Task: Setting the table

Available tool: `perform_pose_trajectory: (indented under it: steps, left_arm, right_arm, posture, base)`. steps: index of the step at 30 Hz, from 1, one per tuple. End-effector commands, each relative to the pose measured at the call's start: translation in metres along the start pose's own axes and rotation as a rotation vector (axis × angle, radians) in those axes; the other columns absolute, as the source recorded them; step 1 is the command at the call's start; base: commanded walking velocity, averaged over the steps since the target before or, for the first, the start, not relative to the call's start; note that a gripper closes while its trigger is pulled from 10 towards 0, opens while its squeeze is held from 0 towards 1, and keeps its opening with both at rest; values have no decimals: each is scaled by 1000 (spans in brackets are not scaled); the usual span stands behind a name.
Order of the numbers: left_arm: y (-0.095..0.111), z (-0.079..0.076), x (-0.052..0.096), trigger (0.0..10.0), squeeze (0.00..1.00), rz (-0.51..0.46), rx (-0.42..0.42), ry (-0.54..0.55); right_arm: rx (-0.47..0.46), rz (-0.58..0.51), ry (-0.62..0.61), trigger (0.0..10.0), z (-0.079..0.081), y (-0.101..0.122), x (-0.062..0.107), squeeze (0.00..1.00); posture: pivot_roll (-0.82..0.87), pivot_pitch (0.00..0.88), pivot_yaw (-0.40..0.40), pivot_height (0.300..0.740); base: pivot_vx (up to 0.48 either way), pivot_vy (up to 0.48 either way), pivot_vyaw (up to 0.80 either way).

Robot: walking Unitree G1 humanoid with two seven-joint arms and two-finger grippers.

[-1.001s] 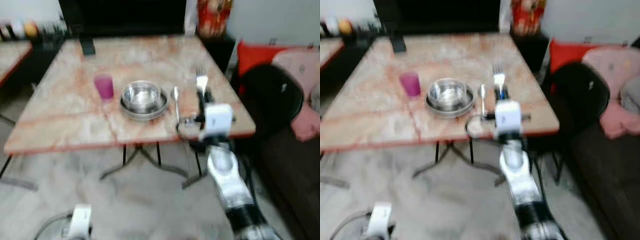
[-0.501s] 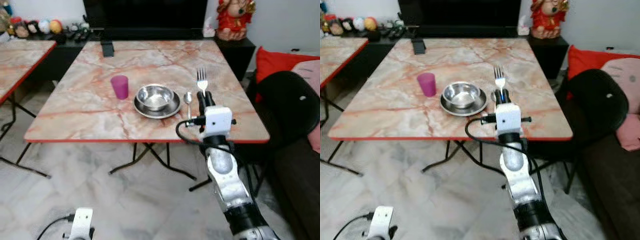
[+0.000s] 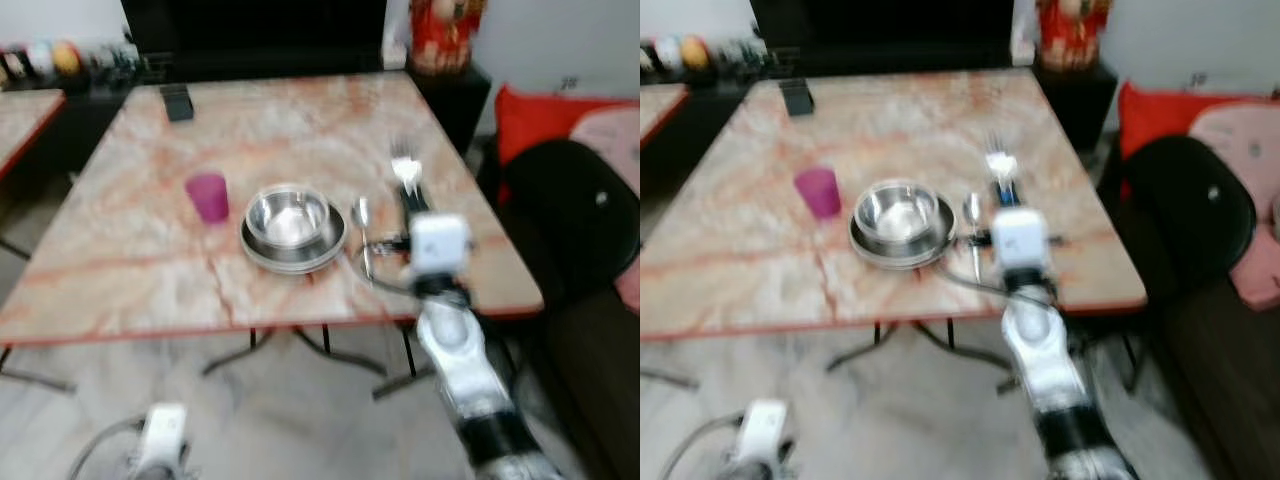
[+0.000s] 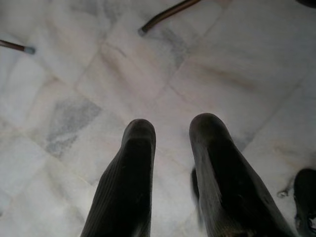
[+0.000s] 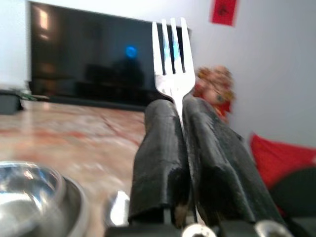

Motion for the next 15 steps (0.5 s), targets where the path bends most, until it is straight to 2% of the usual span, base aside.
perform_pose_trajectory:
  steps: [1, 10, 15]
  left_arm:
    - [-13, 19, 3, 10000, 0, 40, -5, 44]
    - [-12, 18, 3, 10000, 0, 39, -1, 42]
    - [-12, 19, 3, 10000, 0, 38, 2, 43]
  right_arm:
    - [-31, -36, 32, 10000, 15, 14, -4, 0]
    - [-41, -30, 24, 10000, 13, 13, -5, 0]
    - [-43, -23, 23, 10000, 13, 12, -6, 0]
  posture:
    - [-37, 0, 5, 740]
    - [-37, 0, 6, 740]
    - [-37, 0, 7, 740]
  base:
    - [292, 0, 0]
    - [290, 0, 0]
    - [0, 0, 0]
Point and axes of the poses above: a point about 5 cm out from each wrist's last joint towards the gripper, its own x axis pointing back from the gripper into the wrist, its own y axis along the axis of the wrist's last joint, z = x × y, the point moved 6 cm from there along -x, pointing out of the wrist towards the gripper, and after that the axes turned 9 degrees about x, right-handed, at the moved point
